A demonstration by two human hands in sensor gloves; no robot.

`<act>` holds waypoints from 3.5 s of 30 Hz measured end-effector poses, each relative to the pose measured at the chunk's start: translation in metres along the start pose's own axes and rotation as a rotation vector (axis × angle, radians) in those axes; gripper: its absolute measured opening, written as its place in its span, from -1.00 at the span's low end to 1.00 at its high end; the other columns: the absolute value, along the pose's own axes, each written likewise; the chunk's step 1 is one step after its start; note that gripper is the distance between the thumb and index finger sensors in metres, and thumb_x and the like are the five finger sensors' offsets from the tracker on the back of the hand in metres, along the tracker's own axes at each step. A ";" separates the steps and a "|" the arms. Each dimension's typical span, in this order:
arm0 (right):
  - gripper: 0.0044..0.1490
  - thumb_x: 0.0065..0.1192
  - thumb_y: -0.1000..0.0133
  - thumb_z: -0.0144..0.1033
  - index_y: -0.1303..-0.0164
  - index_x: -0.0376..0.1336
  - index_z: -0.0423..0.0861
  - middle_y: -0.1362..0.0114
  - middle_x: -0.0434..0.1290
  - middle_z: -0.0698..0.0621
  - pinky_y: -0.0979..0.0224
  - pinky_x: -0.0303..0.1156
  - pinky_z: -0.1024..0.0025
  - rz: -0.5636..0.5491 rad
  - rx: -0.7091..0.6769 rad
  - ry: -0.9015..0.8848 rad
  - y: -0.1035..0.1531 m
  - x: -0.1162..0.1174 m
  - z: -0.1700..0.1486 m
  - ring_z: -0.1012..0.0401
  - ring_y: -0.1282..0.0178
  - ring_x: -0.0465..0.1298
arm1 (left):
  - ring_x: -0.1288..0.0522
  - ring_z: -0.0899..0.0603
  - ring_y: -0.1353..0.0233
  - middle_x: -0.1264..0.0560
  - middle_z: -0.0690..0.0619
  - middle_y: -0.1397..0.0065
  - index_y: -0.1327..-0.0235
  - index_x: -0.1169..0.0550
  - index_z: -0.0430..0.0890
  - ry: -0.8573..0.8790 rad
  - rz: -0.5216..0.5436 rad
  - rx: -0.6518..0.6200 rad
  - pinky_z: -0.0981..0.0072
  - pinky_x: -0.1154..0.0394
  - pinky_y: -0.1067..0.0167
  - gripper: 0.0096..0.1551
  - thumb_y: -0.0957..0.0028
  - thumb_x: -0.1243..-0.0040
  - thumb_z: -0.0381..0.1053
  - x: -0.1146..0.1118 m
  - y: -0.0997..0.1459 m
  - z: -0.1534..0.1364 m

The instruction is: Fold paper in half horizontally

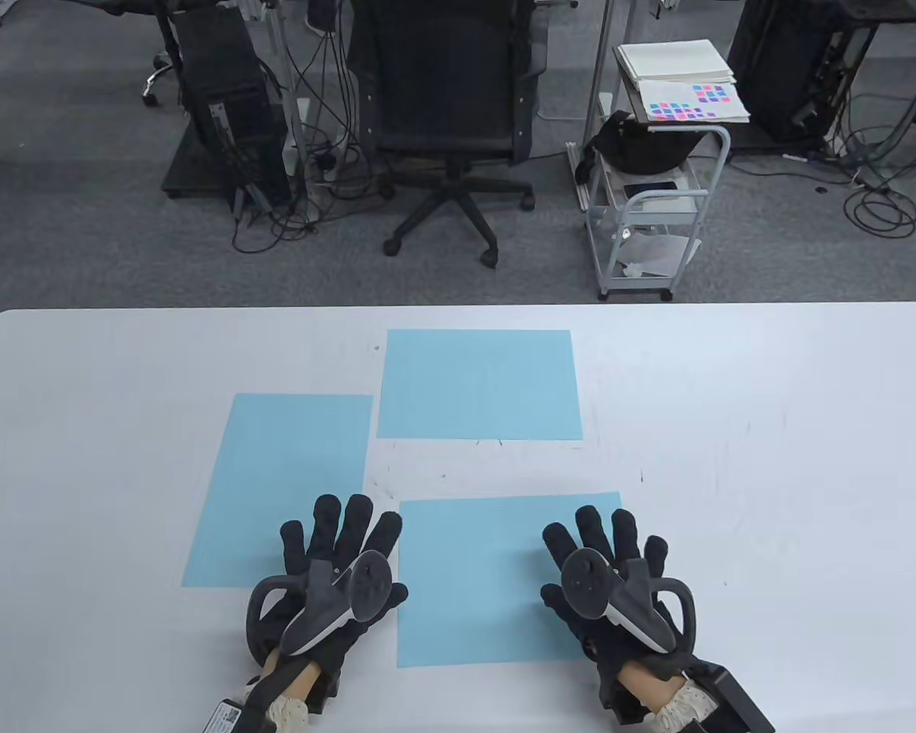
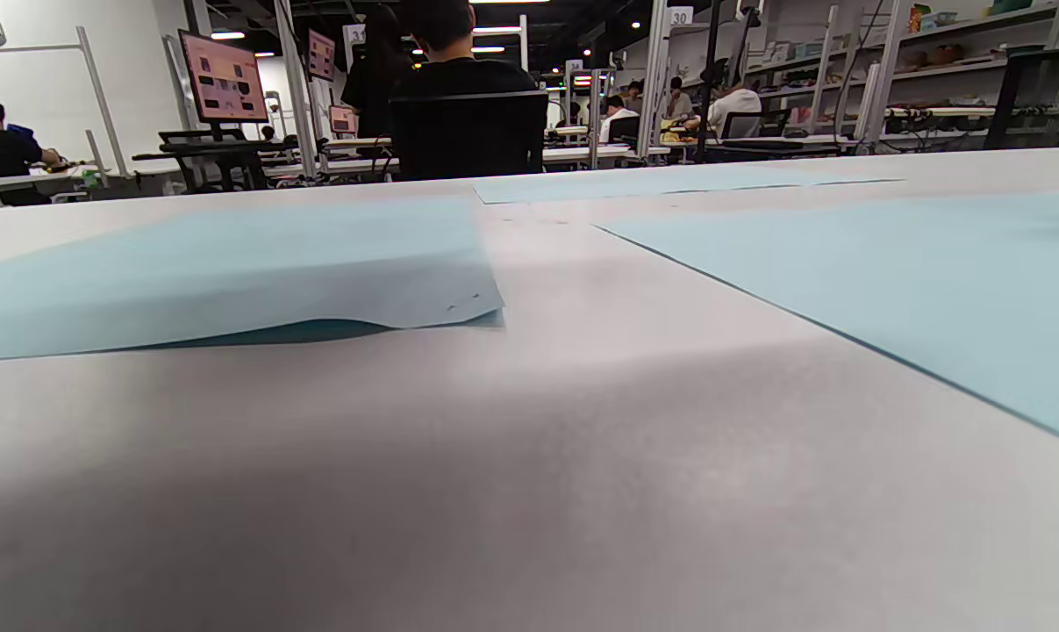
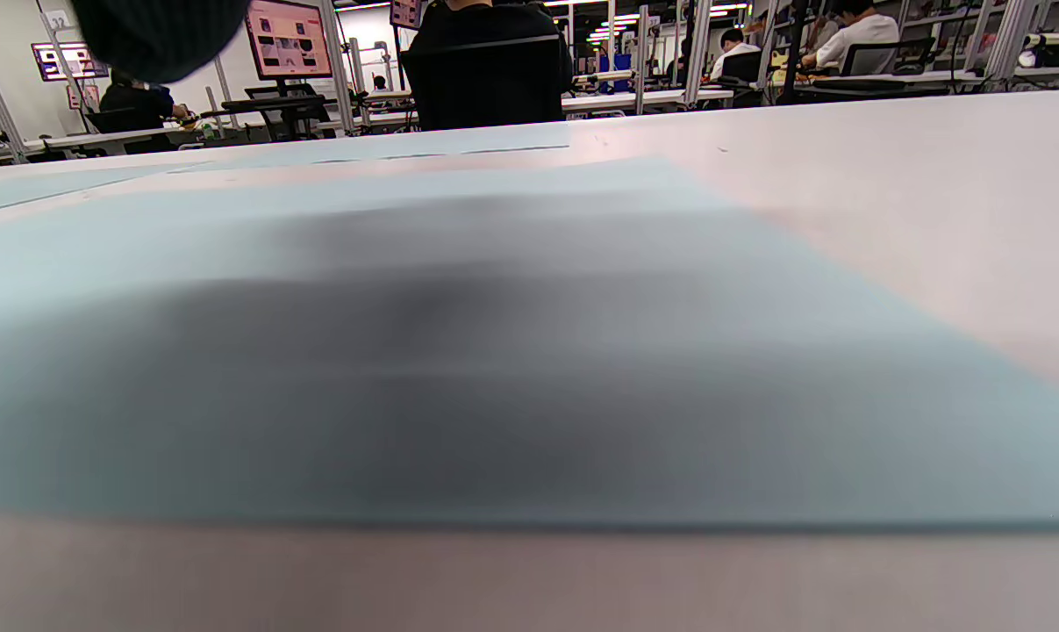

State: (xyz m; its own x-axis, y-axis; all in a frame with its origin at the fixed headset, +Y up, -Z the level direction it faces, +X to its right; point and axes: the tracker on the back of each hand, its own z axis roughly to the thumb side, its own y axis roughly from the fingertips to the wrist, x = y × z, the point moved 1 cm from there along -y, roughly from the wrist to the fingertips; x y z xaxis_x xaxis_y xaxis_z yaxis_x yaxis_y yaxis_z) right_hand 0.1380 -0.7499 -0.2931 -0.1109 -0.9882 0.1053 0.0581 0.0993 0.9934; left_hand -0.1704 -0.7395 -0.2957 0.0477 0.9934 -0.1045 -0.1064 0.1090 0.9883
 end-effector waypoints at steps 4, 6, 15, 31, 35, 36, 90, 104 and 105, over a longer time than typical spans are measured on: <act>-0.06 0.07 -0.03 0.19 -0.57 -0.22 0.35 -0.76 -0.37 0.11 -0.54 -0.41 -0.41 0.007 0.000 0.012 0.000 0.001 0.001 -0.17 -0.68 -0.43 | 0.29 -0.16 -0.75 0.26 0.27 -0.74 -0.45 0.16 0.51 0.005 -0.005 -0.006 -0.36 0.14 -0.66 0.02 0.31 0.08 0.52 -0.001 -0.001 0.000; -0.06 0.06 -0.03 0.19 -0.57 -0.22 0.35 -0.76 -0.37 0.11 -0.54 -0.41 -0.41 0.009 0.001 0.020 0.000 0.001 0.001 -0.17 -0.68 -0.43 | 0.29 -0.16 -0.75 0.26 0.27 -0.74 -0.45 0.16 0.51 0.002 -0.008 -0.004 -0.36 0.14 -0.66 0.02 0.31 0.08 0.52 -0.001 -0.001 0.000; -0.06 0.07 -0.03 0.19 -0.57 -0.23 0.35 -0.76 -0.38 0.11 -0.54 -0.41 -0.41 0.024 -0.001 0.025 0.002 0.002 0.004 -0.16 -0.68 -0.43 | 0.33 -0.17 -0.73 0.26 0.26 -0.74 -0.46 0.15 0.50 -0.009 -0.010 0.012 -0.35 0.16 -0.66 0.02 0.30 0.07 0.51 -0.002 -0.001 -0.005; -0.03 0.05 -0.04 0.20 -0.62 -0.10 0.09 -0.73 -0.11 -0.02 -0.58 -0.18 -0.35 0.096 0.078 0.020 -0.017 -0.009 0.012 -0.17 -0.67 -0.15 | 0.32 -0.17 -0.73 0.26 0.26 -0.73 -0.46 0.15 0.49 0.023 -0.009 0.024 -0.34 0.15 -0.66 0.02 0.30 0.07 0.51 0.002 -0.002 -0.014; -0.08 0.04 -0.04 0.21 -0.55 -0.02 0.02 -0.63 0.01 -0.08 -0.57 -0.05 -0.24 0.165 0.138 -0.008 -0.028 -0.007 0.014 -0.16 -0.56 0.01 | 0.31 -0.17 -0.73 0.26 0.26 -0.73 -0.46 0.14 0.49 0.025 -0.009 0.025 -0.34 0.14 -0.66 0.02 0.29 0.07 0.51 0.002 -0.002 -0.015; -0.12 0.04 -0.03 0.22 -0.50 0.01 0.01 -0.60 0.05 -0.07 -0.56 -0.01 -0.22 0.175 0.155 -0.001 -0.030 -0.007 0.015 -0.15 -0.53 0.05 | 0.31 -0.17 -0.73 0.26 0.25 -0.73 -0.47 0.14 0.49 0.025 -0.010 0.025 -0.34 0.14 -0.66 0.02 0.29 0.07 0.51 0.002 -0.002 -0.015; -0.24 0.20 -0.10 -0.46 -0.45 0.03 0.28 -0.72 -0.09 0.33 -0.59 -0.31 -0.35 0.382 0.014 -0.078 -0.104 0.018 0.046 0.02 -0.71 -0.16 | 0.29 -0.17 -0.73 0.25 0.25 -0.73 -0.47 0.11 0.48 0.016 -0.061 0.026 -0.33 0.12 -0.66 0.01 0.29 0.06 0.50 -0.001 -0.004 -0.019; -0.24 0.20 -0.10 -0.46 -0.46 0.03 0.25 -0.73 -0.08 0.28 -0.58 -0.36 -0.36 0.367 -0.080 -0.073 -0.122 0.015 0.074 0.01 -0.72 -0.19 | 0.28 -0.16 -0.74 0.24 0.25 -0.73 -0.47 0.11 0.48 0.014 -0.076 0.026 -0.32 0.11 -0.66 0.01 0.29 0.06 0.50 -0.002 -0.005 -0.020; -0.23 0.19 -0.10 -0.46 -0.47 0.02 0.24 -0.73 -0.09 0.27 -0.58 -0.37 -0.36 0.349 -0.095 -0.081 -0.119 0.012 0.072 0.01 -0.72 -0.19 | 0.28 -0.17 -0.74 0.24 0.25 -0.73 -0.47 0.11 0.48 0.014 -0.078 0.025 -0.32 0.11 -0.66 0.01 0.29 0.06 0.50 -0.002 -0.006 -0.020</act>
State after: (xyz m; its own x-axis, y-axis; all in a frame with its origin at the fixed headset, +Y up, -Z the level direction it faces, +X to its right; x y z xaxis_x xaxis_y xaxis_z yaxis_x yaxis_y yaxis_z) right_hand 0.0582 -0.7647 -0.4069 -0.1458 -0.8841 0.4439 0.1973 0.4137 0.8888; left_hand -0.1901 -0.7415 -0.3033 0.0408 0.9824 -0.1821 -0.0781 0.1849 0.9797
